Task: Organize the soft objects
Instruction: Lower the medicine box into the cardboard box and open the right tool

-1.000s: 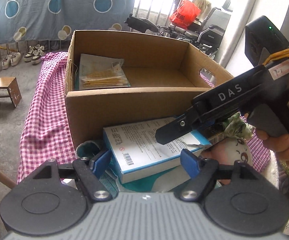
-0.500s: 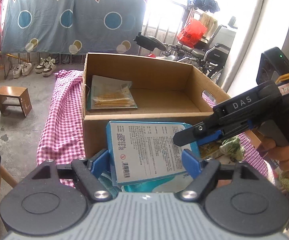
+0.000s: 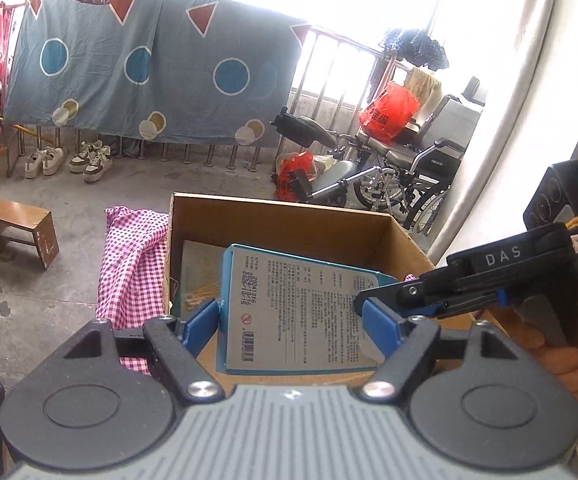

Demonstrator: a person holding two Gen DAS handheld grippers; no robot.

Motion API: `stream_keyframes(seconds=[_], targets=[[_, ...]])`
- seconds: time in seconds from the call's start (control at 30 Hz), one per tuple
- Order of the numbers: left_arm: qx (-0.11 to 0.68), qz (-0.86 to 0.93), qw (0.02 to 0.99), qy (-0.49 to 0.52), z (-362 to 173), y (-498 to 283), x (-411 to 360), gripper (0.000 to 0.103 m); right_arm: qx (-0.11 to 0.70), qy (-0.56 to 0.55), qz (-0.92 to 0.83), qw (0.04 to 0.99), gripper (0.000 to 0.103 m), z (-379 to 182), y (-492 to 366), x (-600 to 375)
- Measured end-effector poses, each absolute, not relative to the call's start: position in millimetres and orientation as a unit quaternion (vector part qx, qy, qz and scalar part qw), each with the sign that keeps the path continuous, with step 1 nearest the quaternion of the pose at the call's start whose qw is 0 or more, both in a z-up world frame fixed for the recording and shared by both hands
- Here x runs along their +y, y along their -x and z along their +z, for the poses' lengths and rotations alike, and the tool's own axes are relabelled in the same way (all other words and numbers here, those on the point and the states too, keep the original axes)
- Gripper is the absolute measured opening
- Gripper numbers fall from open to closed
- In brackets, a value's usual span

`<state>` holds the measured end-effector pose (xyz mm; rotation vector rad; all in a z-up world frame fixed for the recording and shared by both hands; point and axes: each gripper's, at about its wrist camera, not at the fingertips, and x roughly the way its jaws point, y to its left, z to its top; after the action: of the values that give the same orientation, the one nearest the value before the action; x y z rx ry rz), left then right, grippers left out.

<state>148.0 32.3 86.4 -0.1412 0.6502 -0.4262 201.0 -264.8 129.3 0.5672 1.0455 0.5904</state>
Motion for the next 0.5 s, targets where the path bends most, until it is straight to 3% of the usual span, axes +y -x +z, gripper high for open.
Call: stream_keyframes(seconds=[0.13,0.27,0.37,0.5], targets=[[0.340,-0.203,0.915,0.073,80,-197,24,0.080,0.518,-0.277,0.251,0.769,0.037,105,-251,-273],[0.380,-0.192,0.903,0.059,58,-238,12,0.096,0.565,-0.285,0.226,0.741,0.039,62,-299,-277],[0.397,-0.155,0.904,0.026,44,-252,2,0.096,0.609,-0.294,0.187,0.712,0.050,17,-331,-280],[0.386,-0.145,0.911,0.000,41,-244,0,0.097,0.653,-0.313,0.145,0.674,0.053,-29,-349,-285]])
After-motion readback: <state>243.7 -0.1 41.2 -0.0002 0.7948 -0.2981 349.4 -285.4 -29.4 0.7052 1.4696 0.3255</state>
